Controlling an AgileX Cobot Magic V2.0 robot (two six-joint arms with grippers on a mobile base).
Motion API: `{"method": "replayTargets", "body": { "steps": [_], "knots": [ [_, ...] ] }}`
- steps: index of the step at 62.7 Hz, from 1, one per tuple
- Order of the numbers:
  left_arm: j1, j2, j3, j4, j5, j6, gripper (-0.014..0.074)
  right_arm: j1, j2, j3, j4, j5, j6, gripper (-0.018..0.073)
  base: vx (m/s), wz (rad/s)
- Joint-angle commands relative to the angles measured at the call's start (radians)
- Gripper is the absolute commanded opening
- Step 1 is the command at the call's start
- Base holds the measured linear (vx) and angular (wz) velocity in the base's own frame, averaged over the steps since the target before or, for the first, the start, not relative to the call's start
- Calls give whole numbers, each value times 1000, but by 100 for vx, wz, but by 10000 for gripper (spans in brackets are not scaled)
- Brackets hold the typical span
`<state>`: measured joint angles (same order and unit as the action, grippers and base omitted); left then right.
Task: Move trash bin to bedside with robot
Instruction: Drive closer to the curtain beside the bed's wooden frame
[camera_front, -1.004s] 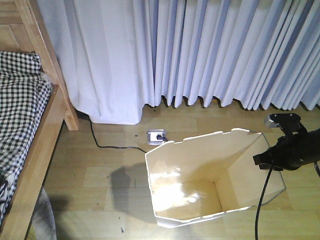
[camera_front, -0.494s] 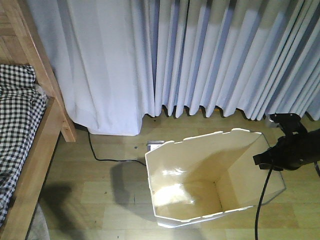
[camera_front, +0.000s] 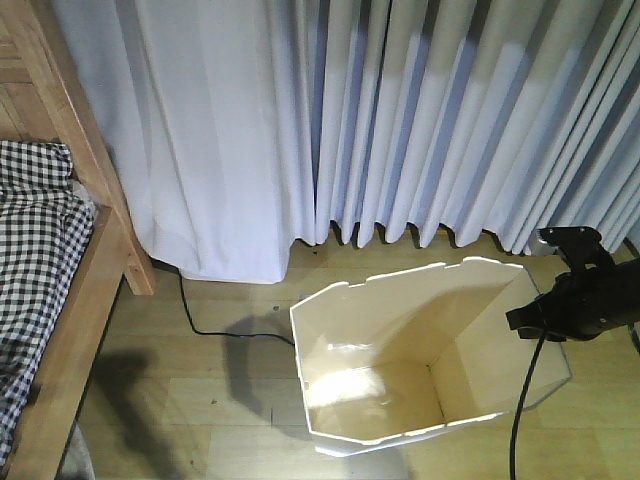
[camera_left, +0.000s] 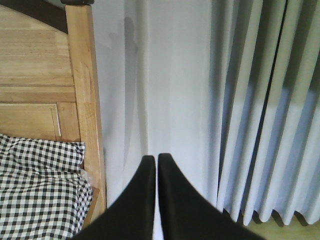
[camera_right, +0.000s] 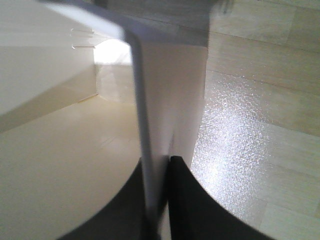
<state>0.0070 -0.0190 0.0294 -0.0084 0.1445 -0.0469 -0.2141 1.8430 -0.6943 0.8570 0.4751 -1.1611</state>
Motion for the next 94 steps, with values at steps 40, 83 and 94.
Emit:
{"method": "replayTargets", "body": {
  "steps": [40,83,94],
  "knots": [
    [-3,-10,28,-8,-71,-9,-6,-2,-61,-23,81,97,10,-6,7,-1],
    [-3,-10,28,-8,-71,-9,-6,-2,-61,-23,83,95,10,-6,5,-1],
    [-3,-10,28,-8,-71,-9,-6,-2,-61,-23,83,96,10,-6,0,0]
  ]
}}
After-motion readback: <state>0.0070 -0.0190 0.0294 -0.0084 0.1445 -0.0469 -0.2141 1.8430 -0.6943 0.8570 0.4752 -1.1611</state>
